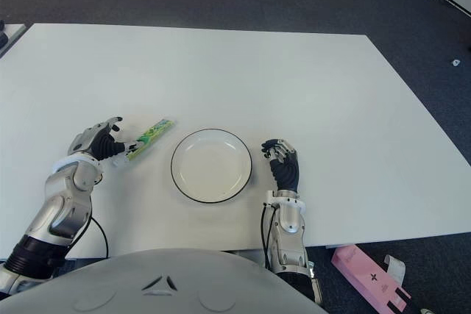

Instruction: Put the toothpaste on the table into the plate.

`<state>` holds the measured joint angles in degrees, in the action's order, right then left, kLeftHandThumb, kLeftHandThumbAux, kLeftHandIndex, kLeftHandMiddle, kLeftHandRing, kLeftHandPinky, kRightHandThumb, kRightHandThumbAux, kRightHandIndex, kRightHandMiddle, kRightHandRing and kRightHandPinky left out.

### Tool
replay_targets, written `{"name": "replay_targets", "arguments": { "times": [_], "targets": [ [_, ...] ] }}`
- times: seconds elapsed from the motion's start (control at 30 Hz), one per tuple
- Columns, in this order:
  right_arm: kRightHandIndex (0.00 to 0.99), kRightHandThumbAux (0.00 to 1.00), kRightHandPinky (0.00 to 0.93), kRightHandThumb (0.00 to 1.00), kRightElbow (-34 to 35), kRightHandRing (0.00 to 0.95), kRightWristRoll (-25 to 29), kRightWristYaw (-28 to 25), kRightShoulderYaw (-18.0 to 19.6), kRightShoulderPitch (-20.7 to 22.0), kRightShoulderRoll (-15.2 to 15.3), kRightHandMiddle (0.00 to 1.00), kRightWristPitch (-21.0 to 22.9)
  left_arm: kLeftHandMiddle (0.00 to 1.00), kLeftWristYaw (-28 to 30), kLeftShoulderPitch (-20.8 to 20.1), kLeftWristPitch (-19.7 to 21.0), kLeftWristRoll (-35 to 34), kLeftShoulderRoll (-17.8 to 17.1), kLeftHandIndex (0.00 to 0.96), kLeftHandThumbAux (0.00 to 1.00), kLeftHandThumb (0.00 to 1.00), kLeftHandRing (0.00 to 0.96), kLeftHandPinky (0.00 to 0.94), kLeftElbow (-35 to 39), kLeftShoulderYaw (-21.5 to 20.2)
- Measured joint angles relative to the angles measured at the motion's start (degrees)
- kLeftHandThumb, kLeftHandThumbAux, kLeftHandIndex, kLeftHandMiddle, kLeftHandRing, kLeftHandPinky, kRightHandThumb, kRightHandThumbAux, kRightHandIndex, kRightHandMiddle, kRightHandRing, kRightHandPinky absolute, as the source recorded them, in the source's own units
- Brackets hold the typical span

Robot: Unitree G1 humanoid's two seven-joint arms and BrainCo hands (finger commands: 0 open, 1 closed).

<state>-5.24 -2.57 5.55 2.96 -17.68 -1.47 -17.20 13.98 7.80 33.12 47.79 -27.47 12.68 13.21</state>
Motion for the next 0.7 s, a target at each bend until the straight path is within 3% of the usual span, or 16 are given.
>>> {"name": "replay_targets", "arguments": {
  "times": [0.4, 0.5, 0.7],
  "targets": [
    [0.427, 0.726, 0.445, 0.707, -0.2, 0.452, 0.0, -0.1, -0.1, 0.0, 0.1, 0.476, -0.2, 0.201, 12.7, -5.5, -0.6, 1.4, -6.5, 0.080, 0.311, 0.000, 0.211, 0.306, -1.3, 3.6],
    [0.427, 0.726, 0.451, 0.707, -0.2, 0.454, 0.0, -0.2, -0.1, 0.0, 0.1, 0.477, -0.2, 0.201, 14.8, -7.2, -1.3, 1.6, -7.5, 0.087, 0.290, 0.000, 0.201, 0.351, -2.8, 4.5],
    [0.427, 0.726, 0.456, 0.706, -0.2, 0.457, -0.1, -0.2, -0.1, 0.0, 0.1, 0.478, -0.4, 0.210, 19.3, -10.3, -4.7, 1.3, -9.9, 0.105, 0.259, 0.000, 0.202, 0.346, -5.4, 6.8]
  ]
}}
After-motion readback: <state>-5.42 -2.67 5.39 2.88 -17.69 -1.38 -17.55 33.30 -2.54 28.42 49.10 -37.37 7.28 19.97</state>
